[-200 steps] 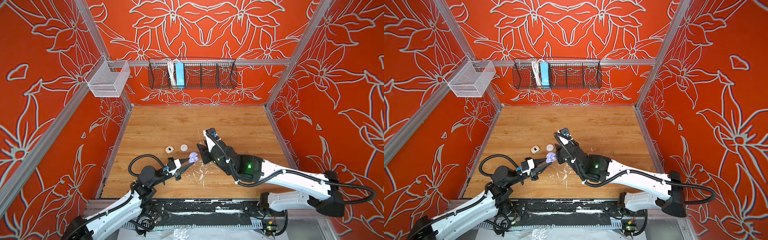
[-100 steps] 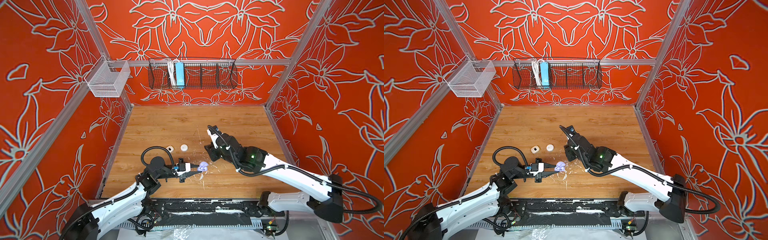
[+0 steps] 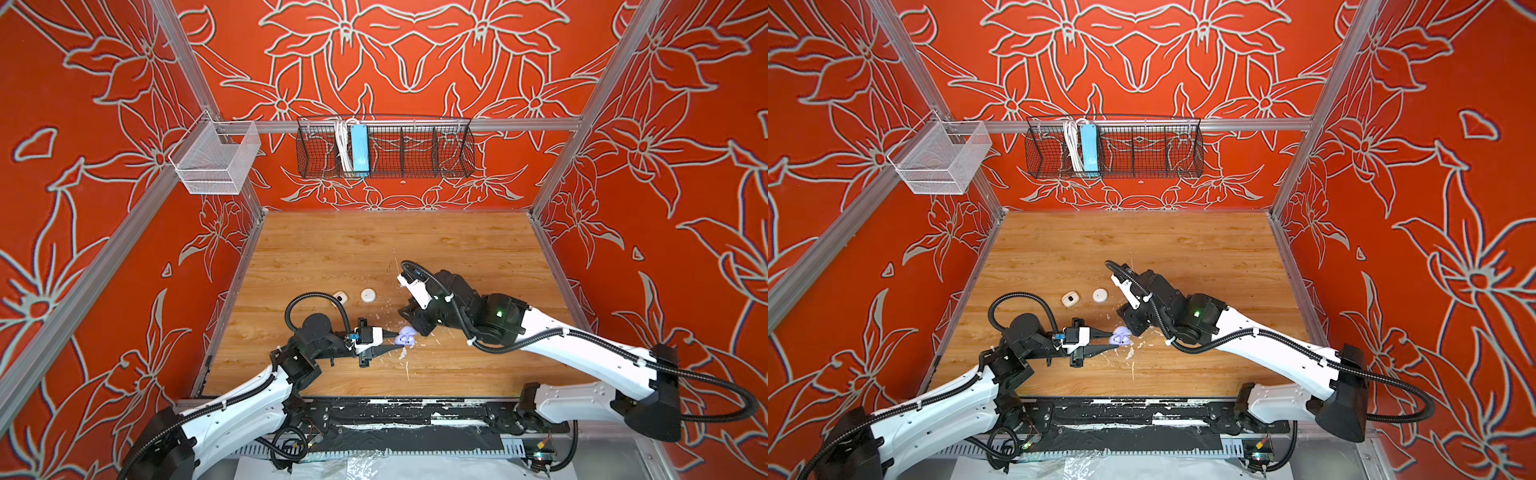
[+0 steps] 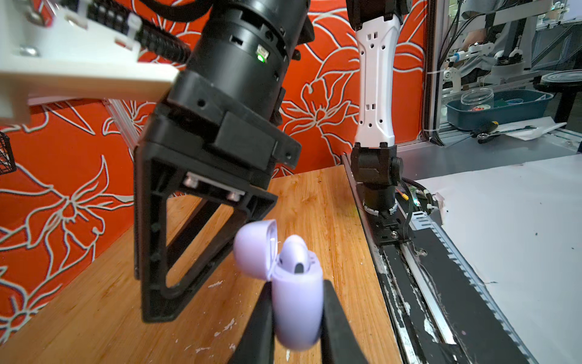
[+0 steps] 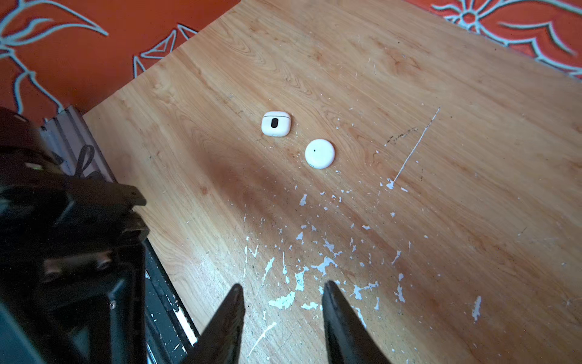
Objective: Insert the wireless bluetooth earbuds into the charging case
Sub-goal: 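Push the lilac case lid shut with the right gripper, then set the closed case down and open the left gripper while the right withdraws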
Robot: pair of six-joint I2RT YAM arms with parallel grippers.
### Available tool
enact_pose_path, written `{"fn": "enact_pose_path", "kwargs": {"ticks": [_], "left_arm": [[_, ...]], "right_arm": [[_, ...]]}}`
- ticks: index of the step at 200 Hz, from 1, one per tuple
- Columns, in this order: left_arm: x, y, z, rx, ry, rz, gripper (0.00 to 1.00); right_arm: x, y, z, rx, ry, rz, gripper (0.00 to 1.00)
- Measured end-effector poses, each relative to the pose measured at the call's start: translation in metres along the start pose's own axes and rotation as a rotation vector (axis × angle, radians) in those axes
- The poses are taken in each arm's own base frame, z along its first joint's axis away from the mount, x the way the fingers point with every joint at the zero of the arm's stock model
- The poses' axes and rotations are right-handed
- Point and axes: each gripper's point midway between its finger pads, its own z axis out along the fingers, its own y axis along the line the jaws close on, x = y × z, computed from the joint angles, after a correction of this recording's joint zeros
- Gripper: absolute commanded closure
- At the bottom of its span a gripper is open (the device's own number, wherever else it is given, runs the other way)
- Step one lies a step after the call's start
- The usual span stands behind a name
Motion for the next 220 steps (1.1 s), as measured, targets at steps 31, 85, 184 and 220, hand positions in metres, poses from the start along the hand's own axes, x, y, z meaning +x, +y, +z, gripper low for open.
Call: {"fn": "enact_pose_path", "kwargs": {"ticks": [31,85,184,220], "left_arm": [[0.002,0.004,-0.001,-0.029,0.013,-0.009,1.0],[0.008,0.013,-0.002,-0.09,0.039,-0.04,1.0],[0.089,0.119,0.01,-0.555,0.275,-0.495,1.0],[0.127,0.153,0.023,-0.711,0.365,-0.773,1.0]], "right_arm": [[0.006,0.018,-0.008,-0.059,-0.009,-0.049,0.57],[0.001,0.02,-0.019,-0.032,-0.055,-0.062,0.58],[0.01,-0.083,-0.074,0.461,-0.224,0.158,0.37],[0.013,-0.116,-0.1,0.621,-0.296,0.267,0.35]]}}
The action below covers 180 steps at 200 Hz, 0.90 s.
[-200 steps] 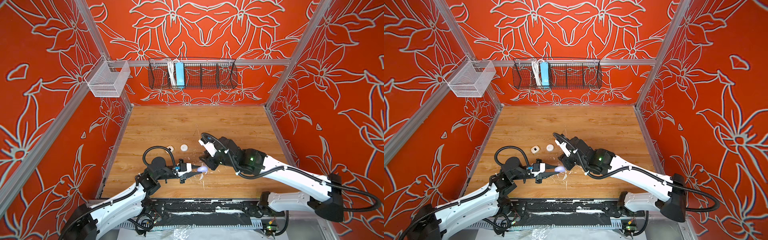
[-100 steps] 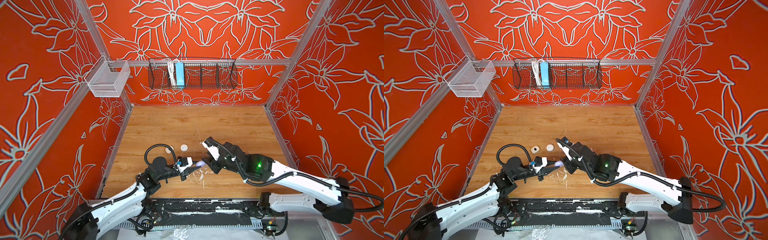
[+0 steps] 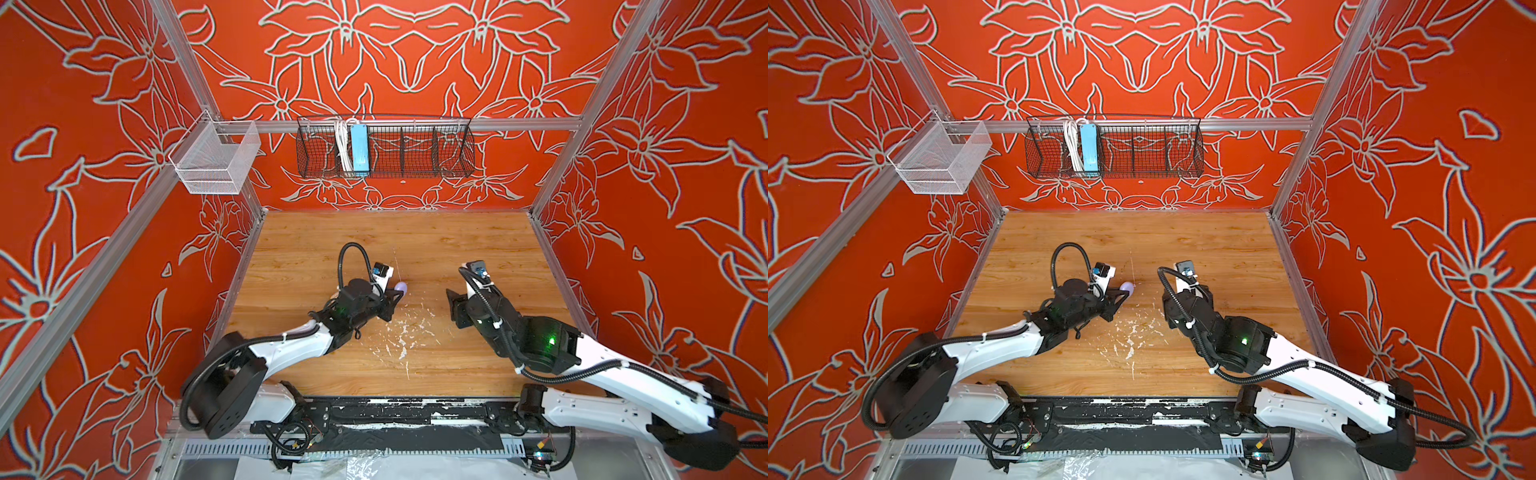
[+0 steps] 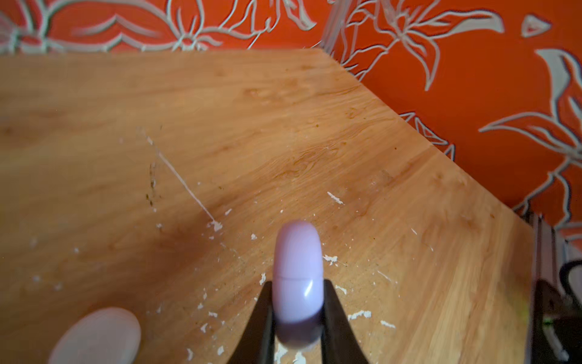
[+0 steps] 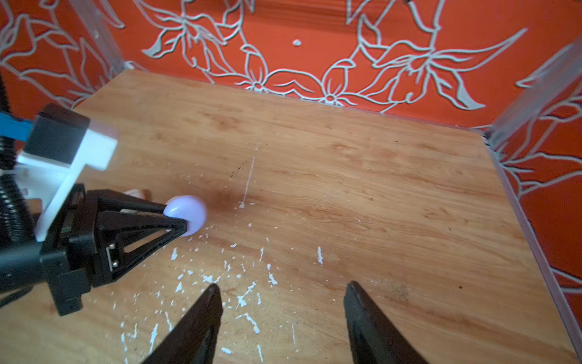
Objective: Insert the wireless bluetooth earbuds into the charging case
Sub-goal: 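Set the closed case down and open the left gripper while the right withdraws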
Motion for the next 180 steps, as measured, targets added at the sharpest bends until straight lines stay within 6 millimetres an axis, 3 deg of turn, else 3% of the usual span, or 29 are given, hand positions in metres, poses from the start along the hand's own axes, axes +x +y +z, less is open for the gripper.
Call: {"fn": "enact_pose_path", "kwargs": {"ticks": [38,56,98,117,153,167,180], "left_arm": [[0.011,0.018,0.038,-0.087,0.15,-0.215,1.0],[0.026,0.021,0.047,-0.094,0.211,-0.292,1.0],[0.071,0.025,0.068,-0.107,0.391,-0.415,1.0],[0.071,0.024,0.08,-0.103,0.417,-0.454,1.0],[0.072,0.03,0.085,-0.127,0.442,-0.496,0.45],[0.072,0.035,0.08,-0.155,0.449,-0.49,0.3],[0.068,0.042,0.071,-0.201,0.442,-0.462,0.22]], "right_arm": [[-0.005,-0.031,-0.003,0.12,-0.06,0.086,0.36],[-0.001,-0.041,-0.001,0.155,-0.067,0.095,0.37],[0.005,-0.047,0.003,0.192,-0.077,0.096,0.38],[0.005,-0.045,0.006,0.19,-0.084,0.097,0.38],[0.002,-0.035,0.015,0.18,-0.113,0.062,0.27],[-0.001,-0.032,0.021,0.183,-0.133,0.032,0.21],[-0.004,-0.034,0.028,0.199,-0.156,0.014,0.15]]}}
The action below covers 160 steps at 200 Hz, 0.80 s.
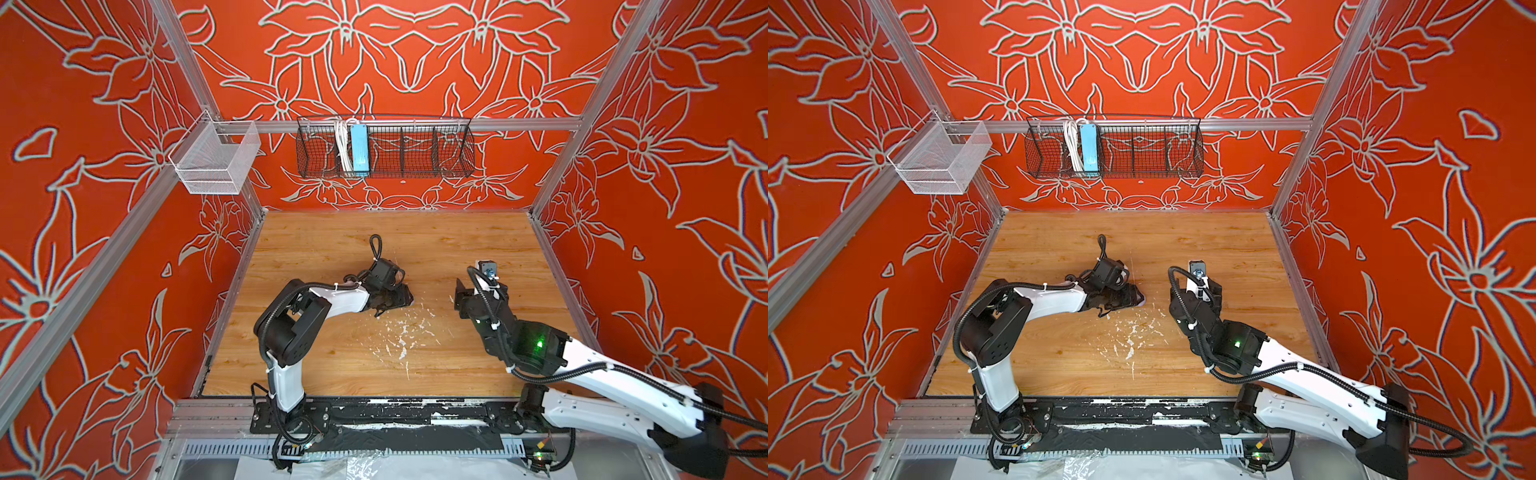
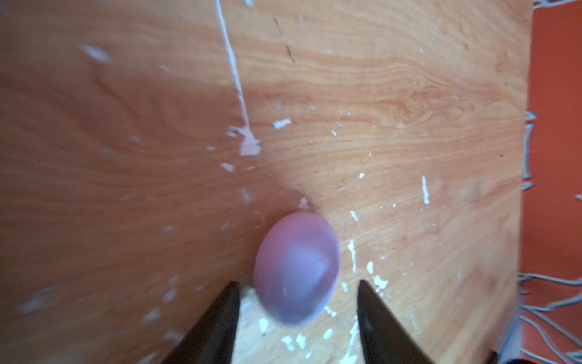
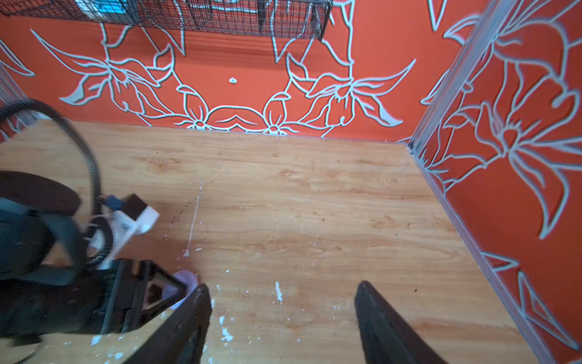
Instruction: Insert the wireless bluetooth earbuds into the charging case
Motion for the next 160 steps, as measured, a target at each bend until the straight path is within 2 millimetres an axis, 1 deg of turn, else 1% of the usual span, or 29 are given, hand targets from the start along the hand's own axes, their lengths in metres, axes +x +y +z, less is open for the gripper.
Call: {"fn": "enact_pose_path", "kwargs": {"ticks": [9,22,42,51,64,72,84,95,103,128,134,143,150,160], "left_arm": [[-0.002,0.004,-0.009,-0.031,-0.014,0.012,0.2],[-0.01,0.009,-0.027,-0.071,-0.061,0.043,0.17],[-0.028,0.014,-0.068,-0.113,-0.183,0.096,0.16],[-0.039,0.019,-0.091,-0.135,-0.261,0.125,0.15],[-0.049,0.028,-0.119,-0.18,-0.358,0.158,0.15],[-0.056,0.037,-0.137,-0.223,-0.43,0.179,0.13],[-0.062,0.055,-0.157,-0.296,-0.524,0.201,0.12],[-0.063,0.074,-0.169,-0.371,-0.589,0.22,0.08],[-0.061,0.09,-0.174,-0.434,-0.62,0.236,0.07],[-0.053,0.137,-0.186,-0.625,-0.65,0.274,0.07],[-0.053,0.144,-0.19,-0.66,-0.657,0.279,0.07],[-0.056,0.153,-0.196,-0.703,-0.682,0.288,0.02],[-0.059,0.161,-0.201,-0.729,-0.712,0.292,0.02],[-0.059,0.174,-0.202,-0.757,-0.735,0.293,0.01]], "right_arm": [[-0.001,-0.004,0.008,0.021,-0.01,-0.011,0.15],[-0.001,-0.016,0.022,0.063,-0.01,-0.014,0.12],[0.002,-0.037,0.047,0.12,0.004,-0.017,0.09],[0.009,-0.049,0.058,0.148,0.018,-0.025,0.07],[0.024,-0.065,0.073,0.187,0.042,-0.039,0.07],[0.034,-0.075,0.08,0.208,0.059,-0.047,0.06],[0.051,-0.089,0.09,0.241,0.083,-0.066,0.04],[0.068,-0.103,0.096,0.277,0.105,-0.093,0.02],[0.082,-0.111,0.1,0.299,0.124,-0.115,0.02],[0.115,-0.121,0.11,0.316,0.181,-0.165,0.02],[0.12,-0.121,0.112,0.316,0.189,-0.174,0.01],[0.123,-0.121,0.117,0.317,0.192,-0.184,0.02],[0.123,-0.122,0.121,0.321,0.186,-0.185,0.02],[0.125,-0.123,0.127,0.324,0.179,-0.183,0.01]]}}
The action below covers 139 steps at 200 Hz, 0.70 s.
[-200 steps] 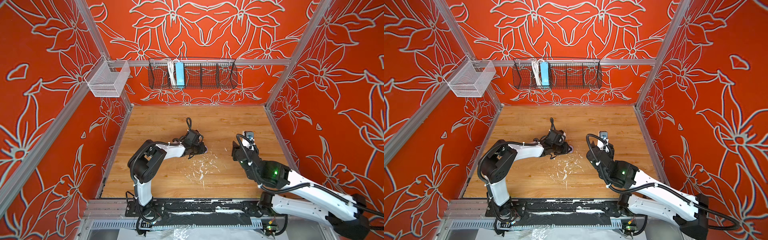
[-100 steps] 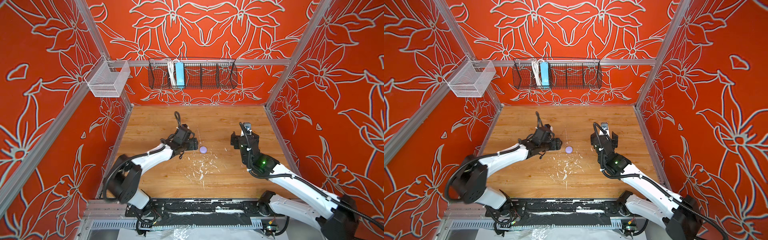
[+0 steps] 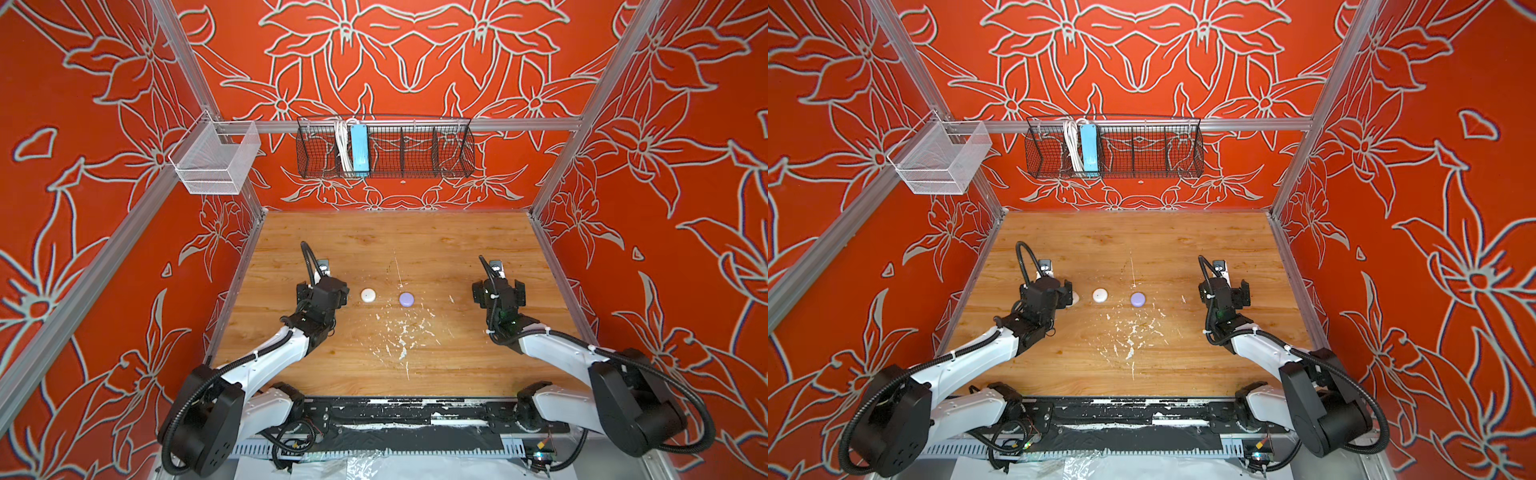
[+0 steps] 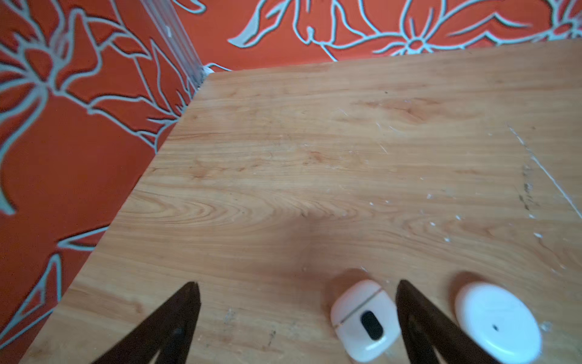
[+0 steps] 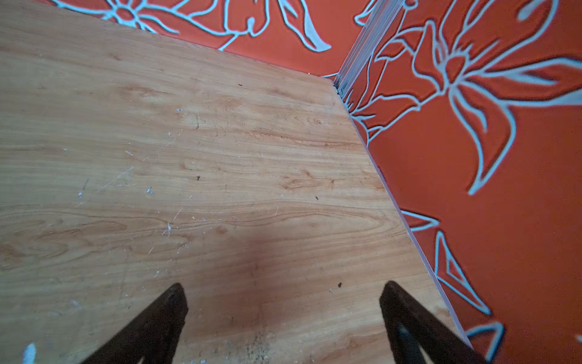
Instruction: Insert the wireless bluetooth earbuds into the charging case
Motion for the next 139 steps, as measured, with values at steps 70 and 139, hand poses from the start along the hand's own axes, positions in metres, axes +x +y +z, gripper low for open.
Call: {"fn": "enact_pose_path", "kwargs": {"ticks": [70,139], "left_arm": [[0.034,0.034,0.049,-0.051,0.102,-0.026,0.01],[0.048,0.024,0.053,0.151,0.099,-0.102,0.02]], "right_arm": [[0.009,-0.004,0.018,-0.006,-0.052,-0.007,0.01],[0.027,-0.025,0.038,-0.101,-0.045,0.146,0.02]]}}
